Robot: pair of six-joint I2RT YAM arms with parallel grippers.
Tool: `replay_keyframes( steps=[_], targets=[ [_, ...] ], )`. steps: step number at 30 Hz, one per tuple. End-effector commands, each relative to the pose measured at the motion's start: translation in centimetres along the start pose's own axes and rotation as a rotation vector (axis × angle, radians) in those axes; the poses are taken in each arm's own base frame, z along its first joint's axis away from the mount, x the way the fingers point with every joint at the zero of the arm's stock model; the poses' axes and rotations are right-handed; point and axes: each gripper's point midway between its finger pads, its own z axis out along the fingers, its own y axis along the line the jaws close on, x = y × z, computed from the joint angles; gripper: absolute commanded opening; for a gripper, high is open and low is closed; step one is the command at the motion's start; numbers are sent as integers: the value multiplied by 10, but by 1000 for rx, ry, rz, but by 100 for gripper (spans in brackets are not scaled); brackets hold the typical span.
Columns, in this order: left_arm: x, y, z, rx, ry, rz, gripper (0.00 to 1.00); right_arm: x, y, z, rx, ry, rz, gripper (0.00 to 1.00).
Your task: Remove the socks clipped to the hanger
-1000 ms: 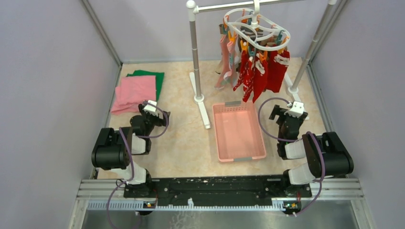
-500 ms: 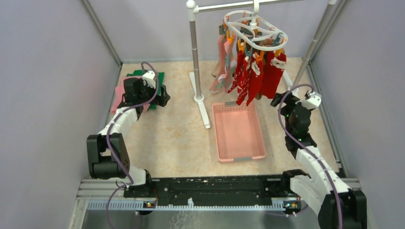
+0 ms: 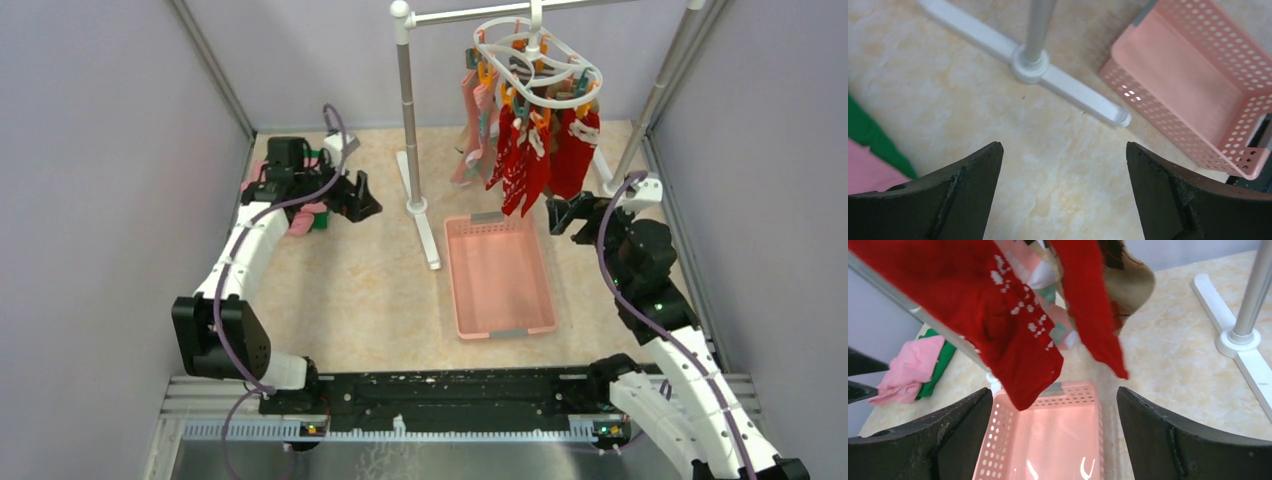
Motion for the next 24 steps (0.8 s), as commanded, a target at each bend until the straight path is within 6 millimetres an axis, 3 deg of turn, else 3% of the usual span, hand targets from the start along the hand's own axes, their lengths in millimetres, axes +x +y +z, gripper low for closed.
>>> replay_keyframes(
  steps=[1,5,11,16,20,23,24],
  targets=[
    [-27,-58,12,120,11,143,99,-18,22,-12,-80,22,-60,93],
    [-43,-83,35,188,45,190,99,-42,45,-8,-162,7,-75,93],
    [-73,-124,53,314,56,186,99,-79,82,16,-279,-17,-108,92],
    [-80,-155,54,385,43,187,99,-85,103,35,-355,2,-90,90],
    [-78,-164,51,406,48,150,99,-91,117,44,-404,-29,-72,88],
    [-77,-169,47,417,44,121,99,-81,128,50,-418,-4,-94,84],
    [-78,-170,45,418,41,112,99,-75,130,52,-412,5,-107,78]
  ],
)
